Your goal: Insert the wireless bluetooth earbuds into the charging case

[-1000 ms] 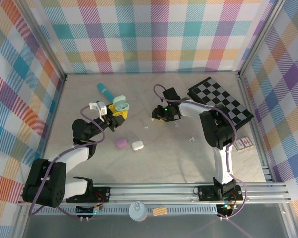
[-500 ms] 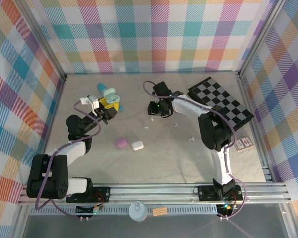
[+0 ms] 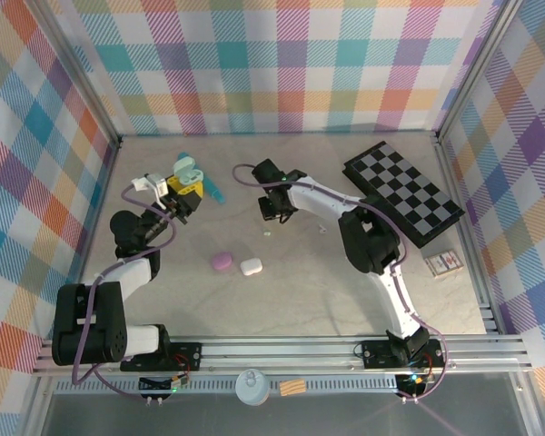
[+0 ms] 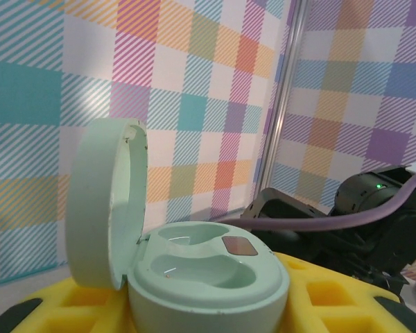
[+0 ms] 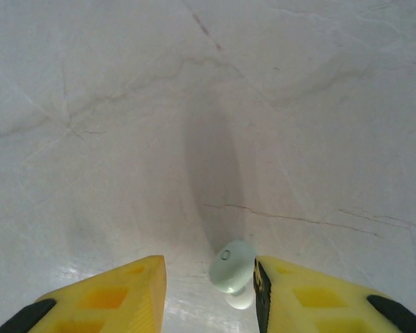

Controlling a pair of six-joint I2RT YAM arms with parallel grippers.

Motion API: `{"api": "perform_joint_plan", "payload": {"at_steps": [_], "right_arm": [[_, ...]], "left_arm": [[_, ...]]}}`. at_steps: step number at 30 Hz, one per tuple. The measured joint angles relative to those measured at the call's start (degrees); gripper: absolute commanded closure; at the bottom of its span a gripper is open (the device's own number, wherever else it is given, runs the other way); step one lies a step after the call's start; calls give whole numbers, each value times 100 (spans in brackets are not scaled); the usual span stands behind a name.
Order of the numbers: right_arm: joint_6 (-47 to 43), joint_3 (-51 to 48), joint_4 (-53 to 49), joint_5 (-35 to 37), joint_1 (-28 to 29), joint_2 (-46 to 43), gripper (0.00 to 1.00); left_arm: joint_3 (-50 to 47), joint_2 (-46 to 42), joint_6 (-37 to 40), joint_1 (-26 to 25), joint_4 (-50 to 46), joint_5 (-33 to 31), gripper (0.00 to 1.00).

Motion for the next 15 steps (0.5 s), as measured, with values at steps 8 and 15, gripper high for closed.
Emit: {"api": "perform_joint_plan", "payload": {"at_steps": [8,15], "right_arm": [[-109,341,-234,282,111,271,64],[-192,358,-374,459,111,365,65]], "left_arm": [[0,0,-2,35,0,0,60],[0,-2,-2,39,0,0,60]]}}
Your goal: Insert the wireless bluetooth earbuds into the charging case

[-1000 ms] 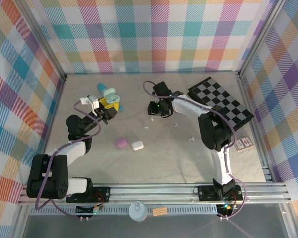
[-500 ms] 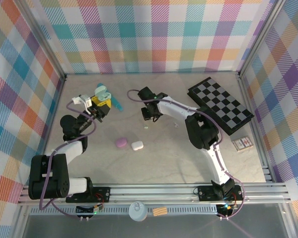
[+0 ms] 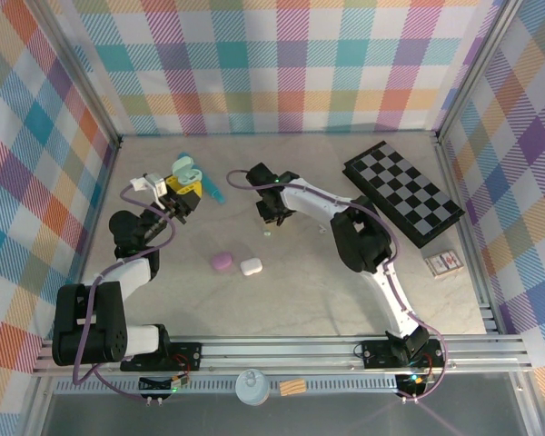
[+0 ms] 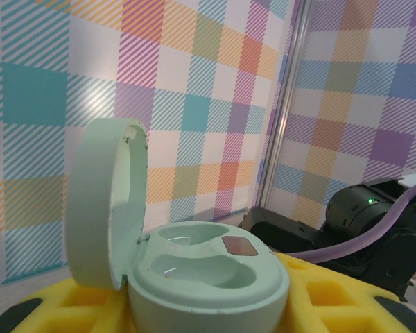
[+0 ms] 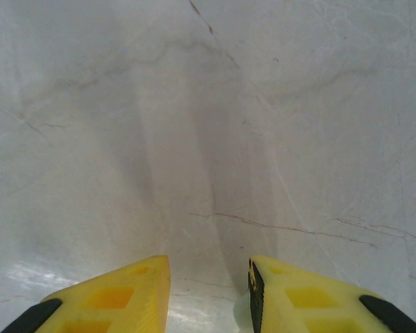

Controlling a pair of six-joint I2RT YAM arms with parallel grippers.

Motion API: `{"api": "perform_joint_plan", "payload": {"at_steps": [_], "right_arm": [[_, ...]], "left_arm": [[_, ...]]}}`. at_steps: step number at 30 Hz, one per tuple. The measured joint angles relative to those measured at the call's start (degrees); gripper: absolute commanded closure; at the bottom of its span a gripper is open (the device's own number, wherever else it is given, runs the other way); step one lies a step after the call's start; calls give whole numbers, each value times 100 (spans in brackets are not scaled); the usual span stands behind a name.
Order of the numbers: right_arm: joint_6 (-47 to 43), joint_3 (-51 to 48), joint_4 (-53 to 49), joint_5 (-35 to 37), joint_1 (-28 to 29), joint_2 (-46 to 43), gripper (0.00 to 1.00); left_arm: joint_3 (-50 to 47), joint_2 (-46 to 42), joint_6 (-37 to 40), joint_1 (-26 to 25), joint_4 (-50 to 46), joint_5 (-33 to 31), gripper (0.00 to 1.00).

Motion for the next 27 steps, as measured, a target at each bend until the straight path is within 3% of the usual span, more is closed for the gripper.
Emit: {"api": "perform_joint_plan", "payload": {"at_steps": [10,27], "right_arm": [[-57,-98,-28,98,0,-37,64],[210,-1521,348,-422,-61,-1235,65]], "left_arm": [[0,-22,-2,0,0,0,60],[0,-74,0,0,0,0,60]]}}
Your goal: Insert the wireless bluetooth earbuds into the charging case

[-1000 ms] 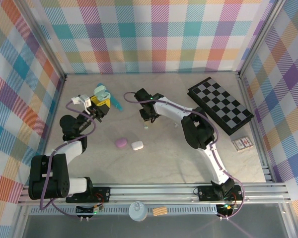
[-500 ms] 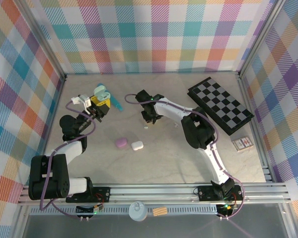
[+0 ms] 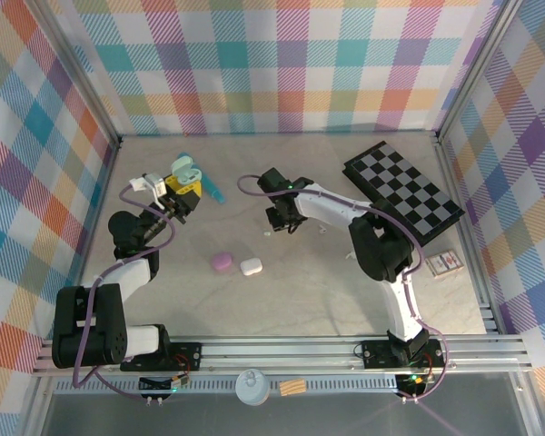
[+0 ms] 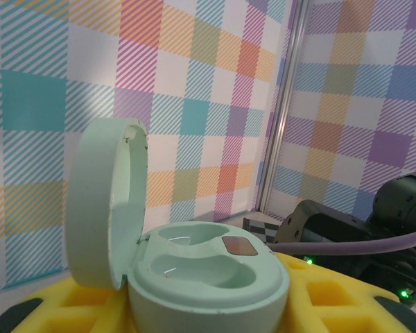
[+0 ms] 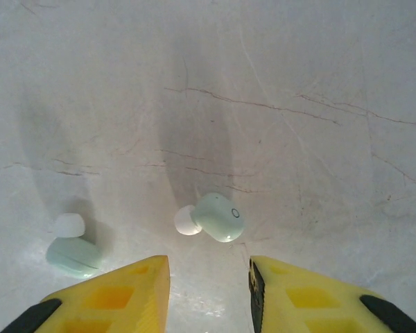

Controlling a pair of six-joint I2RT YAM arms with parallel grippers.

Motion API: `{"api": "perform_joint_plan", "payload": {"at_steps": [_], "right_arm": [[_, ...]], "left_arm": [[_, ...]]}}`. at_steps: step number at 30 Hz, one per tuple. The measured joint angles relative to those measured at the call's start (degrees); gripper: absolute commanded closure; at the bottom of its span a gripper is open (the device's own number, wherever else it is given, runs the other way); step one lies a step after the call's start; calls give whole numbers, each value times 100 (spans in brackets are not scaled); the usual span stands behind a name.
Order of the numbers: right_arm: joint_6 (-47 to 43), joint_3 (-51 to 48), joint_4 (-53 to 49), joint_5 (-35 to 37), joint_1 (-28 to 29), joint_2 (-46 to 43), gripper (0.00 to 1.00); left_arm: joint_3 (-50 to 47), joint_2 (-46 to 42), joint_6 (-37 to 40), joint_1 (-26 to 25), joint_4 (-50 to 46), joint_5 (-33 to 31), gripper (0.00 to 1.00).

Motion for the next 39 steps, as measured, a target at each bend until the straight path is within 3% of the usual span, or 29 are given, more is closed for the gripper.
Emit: {"api": "perform_joint_plan", "payload": {"at_steps": [6,15,39], "right_arm": [[758,-256,457,-940,-391,-179,65],[1906,-754,866,-1456,-590,-175,64],[2026,31,920,-1696,-704,439,64]], "left_arm": [[0,-11,-2,0,0,0,60],[0,-37,0,0,2,2,60],[0,-39,0,0,2,0,60]]}}
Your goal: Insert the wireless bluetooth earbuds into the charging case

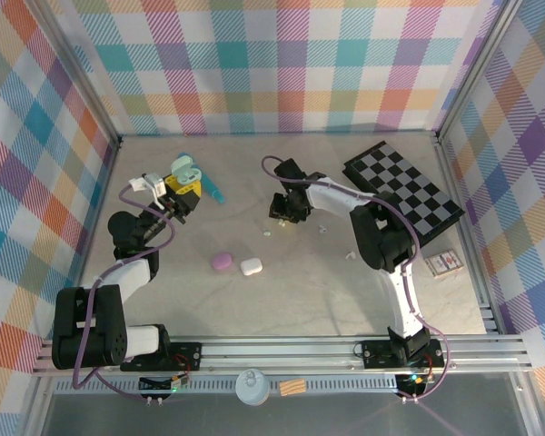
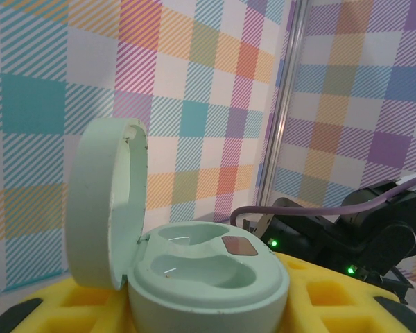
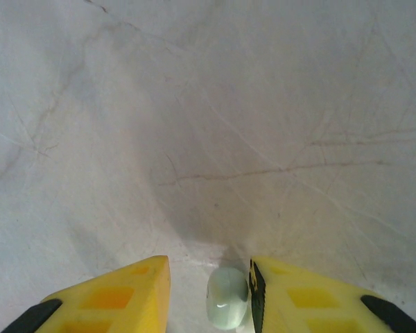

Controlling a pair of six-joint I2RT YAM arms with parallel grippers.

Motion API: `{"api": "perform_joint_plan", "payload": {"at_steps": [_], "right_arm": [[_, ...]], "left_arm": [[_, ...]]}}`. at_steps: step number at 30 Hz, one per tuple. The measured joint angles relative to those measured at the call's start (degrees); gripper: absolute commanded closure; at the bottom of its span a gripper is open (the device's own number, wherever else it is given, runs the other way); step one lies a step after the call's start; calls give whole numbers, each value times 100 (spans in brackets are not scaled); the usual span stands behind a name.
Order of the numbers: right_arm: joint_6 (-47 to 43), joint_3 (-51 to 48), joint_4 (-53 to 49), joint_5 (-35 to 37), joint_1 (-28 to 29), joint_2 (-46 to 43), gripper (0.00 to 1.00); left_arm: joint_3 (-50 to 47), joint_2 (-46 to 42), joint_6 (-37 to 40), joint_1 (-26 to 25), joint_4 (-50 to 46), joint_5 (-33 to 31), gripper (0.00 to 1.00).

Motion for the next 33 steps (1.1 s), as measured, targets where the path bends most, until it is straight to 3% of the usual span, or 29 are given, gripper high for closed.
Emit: {"api": "perform_joint_plan", "payload": {"at_steps": [5,18,23,33], "right_arm": [[-354,223,-199,247,-9,37,63],[-1508,807,-1228,2111,549,24,64],[-1499,957,-1250,2096,743,42,65],[-1298,981,-1250,1593,503,297,67]], "left_arm": [[0,0,0,15,0,0,60],[61,83,2,101,-2,-39,60],[103,85,2,105,0,-39,60],[103,83,2,149,0,-39,60]]}}
